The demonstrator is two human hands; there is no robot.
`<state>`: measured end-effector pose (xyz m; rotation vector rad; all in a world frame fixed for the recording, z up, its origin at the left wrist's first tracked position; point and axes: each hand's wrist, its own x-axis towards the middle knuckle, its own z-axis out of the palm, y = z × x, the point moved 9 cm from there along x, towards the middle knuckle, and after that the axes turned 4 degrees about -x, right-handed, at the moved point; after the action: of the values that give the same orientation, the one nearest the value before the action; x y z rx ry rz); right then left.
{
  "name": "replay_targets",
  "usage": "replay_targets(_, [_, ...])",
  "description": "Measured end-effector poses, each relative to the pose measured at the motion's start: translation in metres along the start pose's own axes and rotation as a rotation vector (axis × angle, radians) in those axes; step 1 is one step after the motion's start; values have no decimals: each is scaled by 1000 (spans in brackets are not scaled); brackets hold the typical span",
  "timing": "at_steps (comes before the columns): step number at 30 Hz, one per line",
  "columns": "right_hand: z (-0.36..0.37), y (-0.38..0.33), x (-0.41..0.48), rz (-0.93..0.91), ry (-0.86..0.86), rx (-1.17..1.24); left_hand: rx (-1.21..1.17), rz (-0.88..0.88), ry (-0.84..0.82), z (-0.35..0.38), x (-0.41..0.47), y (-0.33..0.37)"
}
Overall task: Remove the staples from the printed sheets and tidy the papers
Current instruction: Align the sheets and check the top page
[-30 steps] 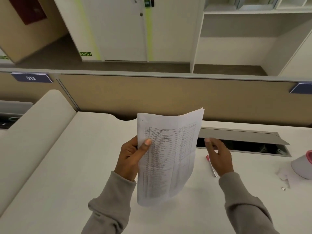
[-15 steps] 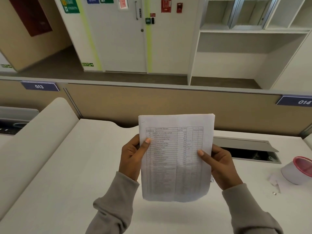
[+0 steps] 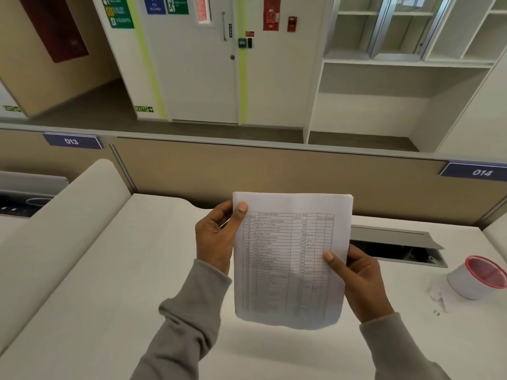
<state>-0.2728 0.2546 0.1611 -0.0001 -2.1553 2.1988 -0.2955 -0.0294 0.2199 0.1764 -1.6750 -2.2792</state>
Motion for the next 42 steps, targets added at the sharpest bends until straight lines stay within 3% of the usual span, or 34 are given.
replay_targets(9, [11, 37, -8, 64, -101, 6, -181, -43, 113, -6, 9, -8])
replay_targets(17, [14, 53, 5, 61, -18, -91, -140, -58, 159, -12, 33, -24])
replay_targets(21, [17, 56, 25, 43, 23, -126, -8, -76, -9, -5, 51, -38])
replay_targets(26, [18, 80, 58, 86, 110, -132, 217, -214, -146, -23, 46, -115])
replay_targets(34, [30, 148, 96, 274, 98, -273, 386, -368, -16, -64, 33, -210])
replay_targets(42, [23, 207, 89, 495, 83, -484, 736, -457, 84, -79, 31, -242])
